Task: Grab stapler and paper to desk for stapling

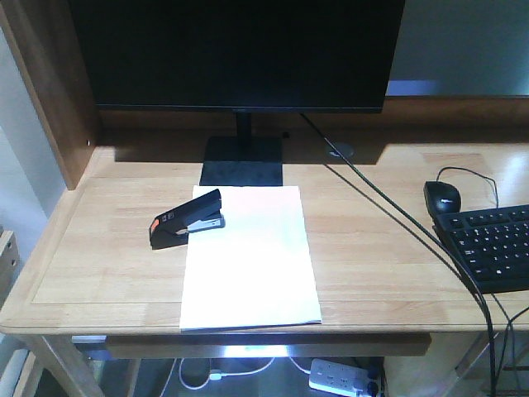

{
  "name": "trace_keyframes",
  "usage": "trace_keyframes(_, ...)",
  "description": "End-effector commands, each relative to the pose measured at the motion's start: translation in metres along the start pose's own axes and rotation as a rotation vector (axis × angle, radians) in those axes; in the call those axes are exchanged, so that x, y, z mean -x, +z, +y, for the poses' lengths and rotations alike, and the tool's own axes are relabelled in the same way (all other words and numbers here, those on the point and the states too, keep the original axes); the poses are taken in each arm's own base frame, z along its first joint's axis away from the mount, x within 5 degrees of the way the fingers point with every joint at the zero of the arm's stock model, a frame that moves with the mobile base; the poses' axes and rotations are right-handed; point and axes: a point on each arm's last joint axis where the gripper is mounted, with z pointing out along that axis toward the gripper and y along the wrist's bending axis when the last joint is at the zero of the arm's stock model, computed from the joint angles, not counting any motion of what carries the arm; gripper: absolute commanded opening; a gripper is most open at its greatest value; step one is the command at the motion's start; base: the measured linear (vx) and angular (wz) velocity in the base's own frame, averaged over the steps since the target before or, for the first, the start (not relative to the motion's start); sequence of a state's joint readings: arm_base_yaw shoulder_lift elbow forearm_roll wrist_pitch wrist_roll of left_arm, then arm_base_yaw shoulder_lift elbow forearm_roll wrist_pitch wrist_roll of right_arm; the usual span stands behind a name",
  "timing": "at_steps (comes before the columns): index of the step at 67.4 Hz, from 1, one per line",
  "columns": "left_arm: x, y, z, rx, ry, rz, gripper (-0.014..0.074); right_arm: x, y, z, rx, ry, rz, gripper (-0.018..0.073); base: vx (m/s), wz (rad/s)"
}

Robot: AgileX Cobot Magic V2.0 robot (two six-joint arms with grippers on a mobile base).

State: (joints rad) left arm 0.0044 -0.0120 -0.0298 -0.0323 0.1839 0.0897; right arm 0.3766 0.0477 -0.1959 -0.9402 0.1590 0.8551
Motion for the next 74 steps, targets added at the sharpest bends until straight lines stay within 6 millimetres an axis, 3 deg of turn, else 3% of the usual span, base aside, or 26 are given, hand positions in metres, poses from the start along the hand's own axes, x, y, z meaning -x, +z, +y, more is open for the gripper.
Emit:
trace_keyframes(1,0.004,0.000,0.001,0.015,-0.038,-0.113,-0.0006,0.011,0.000,0.002,0.020,-0.015,-0.043,-0.0010,0.00,0.00)
trace_keyframes(8,-0.008,0.002,0.001,0.027,-0.061,-0.109,-0.0006,0.011,0.000,0.002,0.021,-0.015,-0.044,-0.0010,0.00,0.00)
trace_keyframes(74,-0.006,0.002,0.001,0.025,-0.054,-0.114,-0.0006,0.011,0.000,0.002,0.021,-0.015,-0.044,-0.0010,0.00,0.00)
